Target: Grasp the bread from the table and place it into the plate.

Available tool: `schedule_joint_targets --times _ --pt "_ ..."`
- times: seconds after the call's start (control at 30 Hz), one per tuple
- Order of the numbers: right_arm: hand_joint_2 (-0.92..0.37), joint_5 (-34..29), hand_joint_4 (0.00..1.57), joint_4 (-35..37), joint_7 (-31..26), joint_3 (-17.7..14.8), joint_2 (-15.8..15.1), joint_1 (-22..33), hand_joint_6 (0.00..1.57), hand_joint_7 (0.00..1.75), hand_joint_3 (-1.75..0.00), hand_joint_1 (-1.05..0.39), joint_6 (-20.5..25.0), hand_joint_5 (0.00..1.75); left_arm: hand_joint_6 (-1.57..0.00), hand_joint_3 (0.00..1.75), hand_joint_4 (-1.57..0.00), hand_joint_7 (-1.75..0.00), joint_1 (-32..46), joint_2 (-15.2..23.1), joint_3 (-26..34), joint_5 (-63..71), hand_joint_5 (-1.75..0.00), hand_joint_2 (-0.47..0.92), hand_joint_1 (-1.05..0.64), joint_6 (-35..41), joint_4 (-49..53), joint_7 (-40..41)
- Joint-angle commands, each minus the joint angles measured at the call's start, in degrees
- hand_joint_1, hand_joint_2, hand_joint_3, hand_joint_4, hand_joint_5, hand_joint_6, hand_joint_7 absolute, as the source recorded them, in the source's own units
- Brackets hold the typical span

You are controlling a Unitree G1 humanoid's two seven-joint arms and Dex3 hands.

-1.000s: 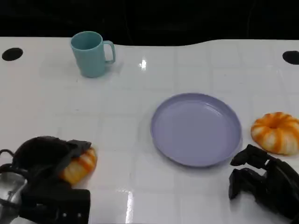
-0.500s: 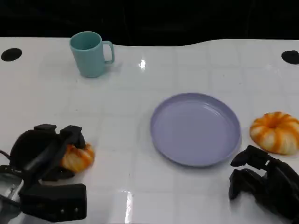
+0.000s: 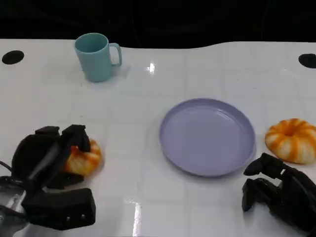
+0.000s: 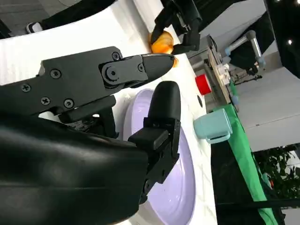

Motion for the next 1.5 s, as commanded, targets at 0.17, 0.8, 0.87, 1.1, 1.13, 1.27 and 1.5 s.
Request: schedule_joint_targets --times 0.17,0.8,0.87,1.1,1.13,1.27,1.5 --pt "-0.92 0.09 0.71 2.97 0.76 -0.64 -0.60 -1.05 0.73 1.19 -0.15 -0.51 -0.96 1.60 -0.67 1.29 -0.86 -1.75 -1.32 -1.79 4.16 -9.02 -1.75 0.44 -0.09 -2.16 -10.21 -9.13" --pt "-0.91 -3.16 0.80 3.14 -0.26 1.26 -1.98 0.63 0.82 1.15 -0.12 -0.52 -2.21 1.51 -0.72 1.27 -0.91 -1.75 -16.19 -12.87 -0.39 -5.27 -1.75 0.44 -0.12 -9.89 1.08 -6.76" --pt "-0.92 -2.72 0.78 3.15 0.60 1.14 -1.76 0.97 0.80 1.16 -0.16 -0.49 -2.91 1.53 -0.71 1.25 -0.91 -1.75 -17.04 -13.51 -0.72 -5.20 -1.75 0.44 -0.13 -10.55 2.20 -6.58" --pt "-0.92 -2.51 0.80 1.67 0.54 1.45 -1.59 1.88 0.82 1.16 -0.17 -0.52 -1.76 1.55 -0.73 1.23 -0.90 -1.75 -20.15 -17.17 -2.79 -4.81 -1.75 0.45 -0.20 -12.61 5.90 -7.32" --pt "-0.92 -2.61 0.80 1.61 0.36 1.48 -1.60 1.92 0.82 1.16 -0.17 -0.52 -1.72 1.55 -0.73 1.23 -0.91 -1.75 -20.46 -17.86 -2.87 -5.01 -1.75 0.45 -0.21 -12.50 6.46 -7.62" --pt "-0.92 -2.28 0.80 1.51 1.03 1.36 -1.56 2.06 0.81 1.15 -0.17 -0.49 -1.77 1.55 -0.75 1.26 -0.92 -1.75 -22.07 -20.84 -4.32 -3.70 -1.73 0.43 -0.23 -10.79 8.50 -6.88" --pt "-0.92 -2.49 0.78 0.75 0.65 1.65 -1.74 2.34 0.82 1.15 -0.17 -0.50 -0.98 1.59 -0.72 1.21 -0.88 -1.75 -25.81 -24.09 -7.25 -0.92 -1.74 0.46 -0.25 -7.26 12.27 -5.15"
